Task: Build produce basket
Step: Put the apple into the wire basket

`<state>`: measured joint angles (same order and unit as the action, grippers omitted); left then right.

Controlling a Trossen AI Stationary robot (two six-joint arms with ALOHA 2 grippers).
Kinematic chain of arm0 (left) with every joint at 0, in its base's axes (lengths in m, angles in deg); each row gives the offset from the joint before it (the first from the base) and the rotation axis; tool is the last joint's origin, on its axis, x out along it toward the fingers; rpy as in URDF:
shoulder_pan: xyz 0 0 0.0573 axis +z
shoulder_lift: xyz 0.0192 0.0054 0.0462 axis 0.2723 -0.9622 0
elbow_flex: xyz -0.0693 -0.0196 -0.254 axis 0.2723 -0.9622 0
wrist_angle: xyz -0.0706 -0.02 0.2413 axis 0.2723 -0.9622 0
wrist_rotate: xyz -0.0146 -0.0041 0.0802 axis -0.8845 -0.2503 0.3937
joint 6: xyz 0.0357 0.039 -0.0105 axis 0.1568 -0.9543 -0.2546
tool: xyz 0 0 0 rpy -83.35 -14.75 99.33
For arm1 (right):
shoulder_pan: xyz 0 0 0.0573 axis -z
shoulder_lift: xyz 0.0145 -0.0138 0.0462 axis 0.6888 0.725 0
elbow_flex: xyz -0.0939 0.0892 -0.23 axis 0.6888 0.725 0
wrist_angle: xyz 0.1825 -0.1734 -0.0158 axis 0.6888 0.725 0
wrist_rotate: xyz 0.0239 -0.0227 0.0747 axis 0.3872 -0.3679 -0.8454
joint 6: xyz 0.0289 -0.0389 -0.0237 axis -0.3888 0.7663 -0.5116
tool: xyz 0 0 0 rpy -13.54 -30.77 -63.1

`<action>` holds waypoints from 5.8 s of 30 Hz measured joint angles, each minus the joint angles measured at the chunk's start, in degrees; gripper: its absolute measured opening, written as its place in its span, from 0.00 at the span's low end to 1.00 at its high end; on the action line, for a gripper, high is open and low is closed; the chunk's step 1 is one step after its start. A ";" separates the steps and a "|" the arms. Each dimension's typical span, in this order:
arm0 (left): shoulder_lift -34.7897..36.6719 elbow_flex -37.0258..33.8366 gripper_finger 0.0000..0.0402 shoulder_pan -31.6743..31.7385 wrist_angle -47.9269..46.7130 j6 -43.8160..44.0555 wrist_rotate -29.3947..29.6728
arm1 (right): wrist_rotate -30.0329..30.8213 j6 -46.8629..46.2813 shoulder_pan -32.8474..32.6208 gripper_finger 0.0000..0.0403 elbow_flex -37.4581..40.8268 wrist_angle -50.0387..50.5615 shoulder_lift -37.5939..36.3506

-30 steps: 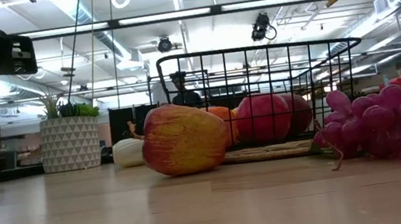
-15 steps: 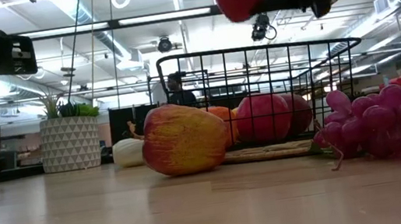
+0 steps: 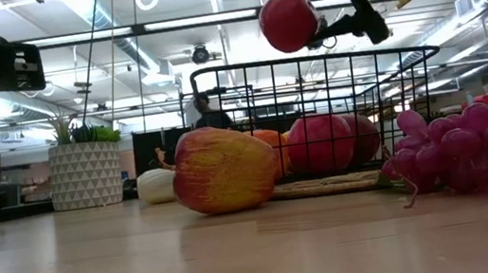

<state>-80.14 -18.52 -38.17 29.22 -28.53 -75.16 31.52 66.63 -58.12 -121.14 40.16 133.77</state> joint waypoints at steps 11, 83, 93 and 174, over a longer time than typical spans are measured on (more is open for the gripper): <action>0.00 -0.02 0.43 0.02 0.00 0.00 0.00 | -7.60 -25.90 4.59 0.92 0.00 -11.63 -1.66; -0.02 -0.02 0.43 0.01 0.01 0.01 -0.02 | -57.37 -100.79 21.43 0.97 -34.82 78.37 24.42; 0.00 0.00 0.43 0.02 0.02 0.00 -0.02 | -56.96 -97.28 21.50 0.99 -33.94 77.96 24.37; 0.00 -0.01 0.43 0.01 0.00 0.00 0.00 | -57.95 -121.79 24.67 0.99 -32.79 76.85 22.75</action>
<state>-80.14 -18.53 -38.16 29.22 -28.53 -75.16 -26.42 -55.17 -33.45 -153.93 117.01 156.53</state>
